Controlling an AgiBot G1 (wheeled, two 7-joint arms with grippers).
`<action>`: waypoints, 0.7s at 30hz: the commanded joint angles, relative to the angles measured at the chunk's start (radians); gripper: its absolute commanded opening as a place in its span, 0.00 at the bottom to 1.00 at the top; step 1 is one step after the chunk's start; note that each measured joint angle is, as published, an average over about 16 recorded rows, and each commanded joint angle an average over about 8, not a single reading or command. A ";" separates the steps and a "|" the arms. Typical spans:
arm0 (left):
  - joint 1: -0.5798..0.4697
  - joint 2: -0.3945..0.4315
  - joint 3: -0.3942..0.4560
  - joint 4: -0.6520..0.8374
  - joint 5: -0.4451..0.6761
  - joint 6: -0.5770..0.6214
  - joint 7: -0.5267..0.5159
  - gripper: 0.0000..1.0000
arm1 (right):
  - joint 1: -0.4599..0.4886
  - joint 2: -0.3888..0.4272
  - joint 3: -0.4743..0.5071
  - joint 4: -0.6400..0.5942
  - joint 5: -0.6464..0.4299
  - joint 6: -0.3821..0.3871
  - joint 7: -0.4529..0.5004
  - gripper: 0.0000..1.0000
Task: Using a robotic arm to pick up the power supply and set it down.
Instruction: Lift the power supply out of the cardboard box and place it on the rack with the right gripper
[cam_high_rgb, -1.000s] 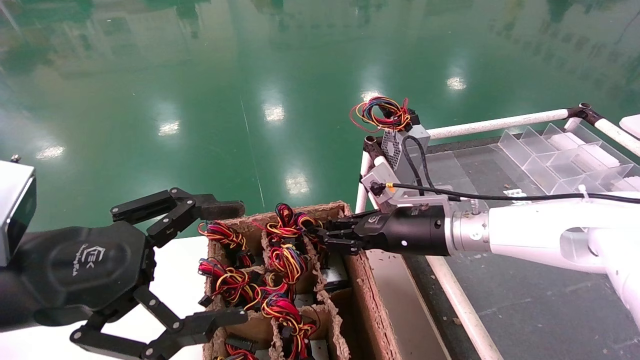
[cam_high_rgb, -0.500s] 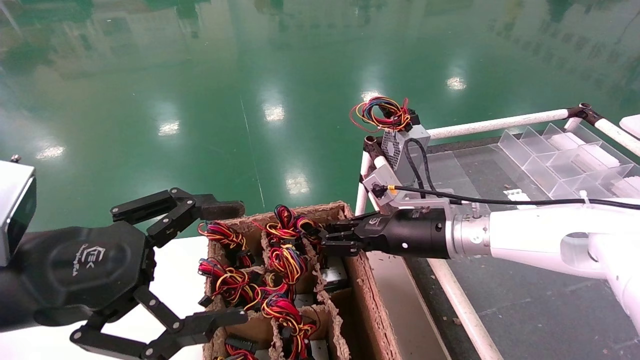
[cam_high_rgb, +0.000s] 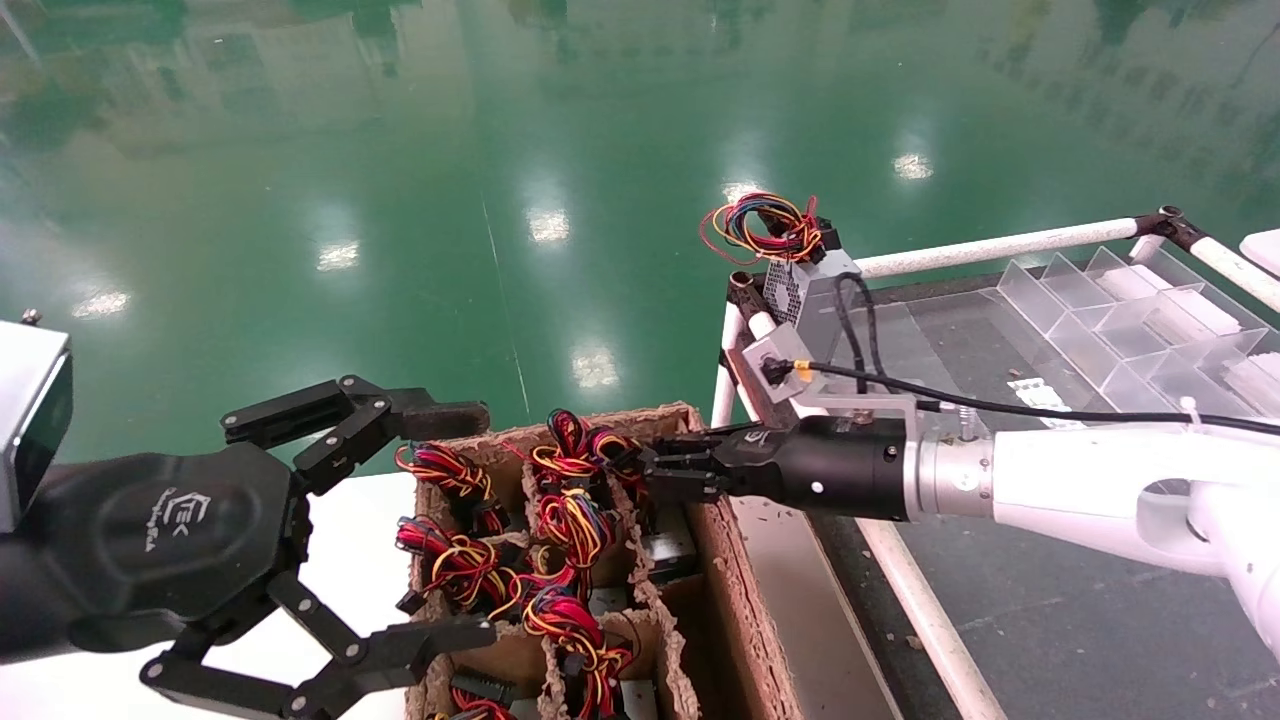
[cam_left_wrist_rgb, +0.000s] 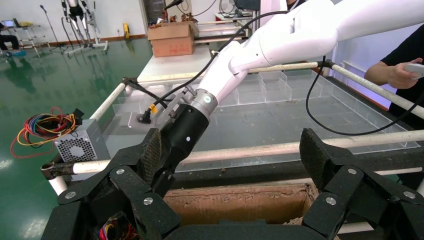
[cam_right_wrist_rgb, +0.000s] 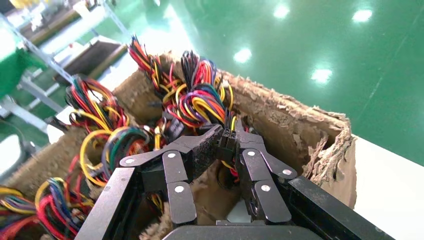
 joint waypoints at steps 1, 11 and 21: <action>0.000 0.000 0.000 0.000 0.000 0.000 0.000 1.00 | -0.004 0.004 0.008 -0.005 0.012 -0.006 0.009 0.00; 0.000 0.000 0.000 0.000 0.000 0.000 0.000 1.00 | -0.027 0.029 0.035 -0.010 0.050 -0.043 0.047 0.00; 0.000 0.000 0.000 0.000 0.000 0.000 0.000 1.00 | -0.032 0.053 0.062 -0.004 0.089 -0.077 0.080 0.00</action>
